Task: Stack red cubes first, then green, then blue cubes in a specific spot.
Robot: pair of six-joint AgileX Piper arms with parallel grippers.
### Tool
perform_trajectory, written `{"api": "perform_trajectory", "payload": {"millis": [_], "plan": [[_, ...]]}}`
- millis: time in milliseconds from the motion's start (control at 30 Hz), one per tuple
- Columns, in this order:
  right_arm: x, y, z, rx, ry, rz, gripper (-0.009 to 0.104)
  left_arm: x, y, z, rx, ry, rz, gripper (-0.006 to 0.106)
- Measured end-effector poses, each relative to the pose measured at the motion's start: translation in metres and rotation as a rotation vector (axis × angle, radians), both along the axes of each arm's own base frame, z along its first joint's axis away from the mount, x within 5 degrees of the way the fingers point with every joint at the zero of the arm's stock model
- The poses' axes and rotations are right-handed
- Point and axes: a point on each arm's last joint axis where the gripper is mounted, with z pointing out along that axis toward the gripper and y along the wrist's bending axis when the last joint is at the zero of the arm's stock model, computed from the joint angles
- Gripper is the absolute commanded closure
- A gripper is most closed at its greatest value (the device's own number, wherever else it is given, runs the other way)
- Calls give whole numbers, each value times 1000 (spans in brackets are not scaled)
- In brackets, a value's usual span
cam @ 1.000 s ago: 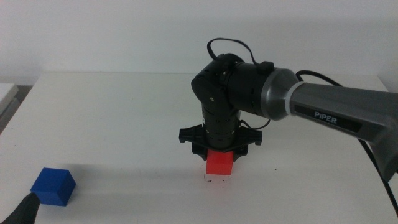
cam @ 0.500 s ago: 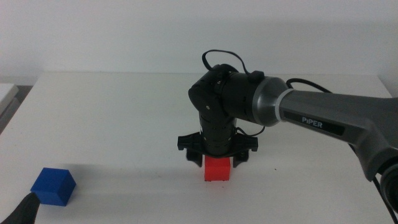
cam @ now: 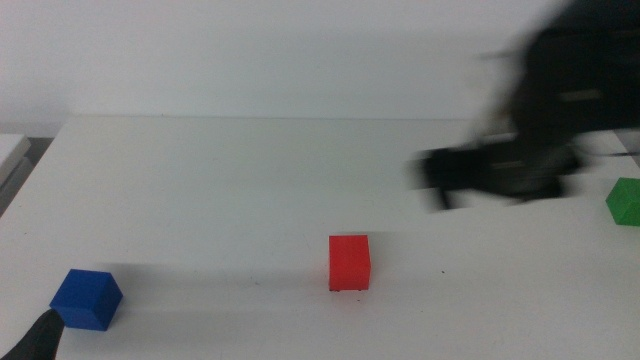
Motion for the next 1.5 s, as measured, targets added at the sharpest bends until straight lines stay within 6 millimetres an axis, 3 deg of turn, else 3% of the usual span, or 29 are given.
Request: {"api": "perform_trajectory", "payload": {"millis": [133, 267, 367, 467, 733, 867, 1067, 1333, 1433, 1500], "plan": [[10, -108, 2, -114, 23, -133, 3, 0, 0, 0, 0, 0, 0, 7], [35, -199, -3, -27, 36, -287, 3, 0, 0, 0, 0, 0, 0, 7], [60, -241, -8, 30, 12, -318, 3, 0, 0, 0, 0, 0, 0, 7], [85, -265, -18, 13, 19, -281, 3, 0, 0, 0, 0, 0, 0, 7], [150, -288, -53, -18, 50, -187, 3, 0, 0, 0, 0, -2, 0, 7], [171, -293, -74, -9, 106, -175, 4, 0, 0, 0, 0, -2, 0, 7], [180, -296, -105, 5, 188, -170, 4, 0, 0, 0, 0, -2, 0, 7], [184, -299, -131, -17, 251, -163, 5, 0, 0, 0, 0, -2, 0, 7], [185, -299, -139, -13, 266, -165, 10, 0, 0, 0, 0, -2, 0, 7], [185, -300, -145, -10, 281, -165, 21, 0, 0, 0, 0, -2, 0, 7]]}}
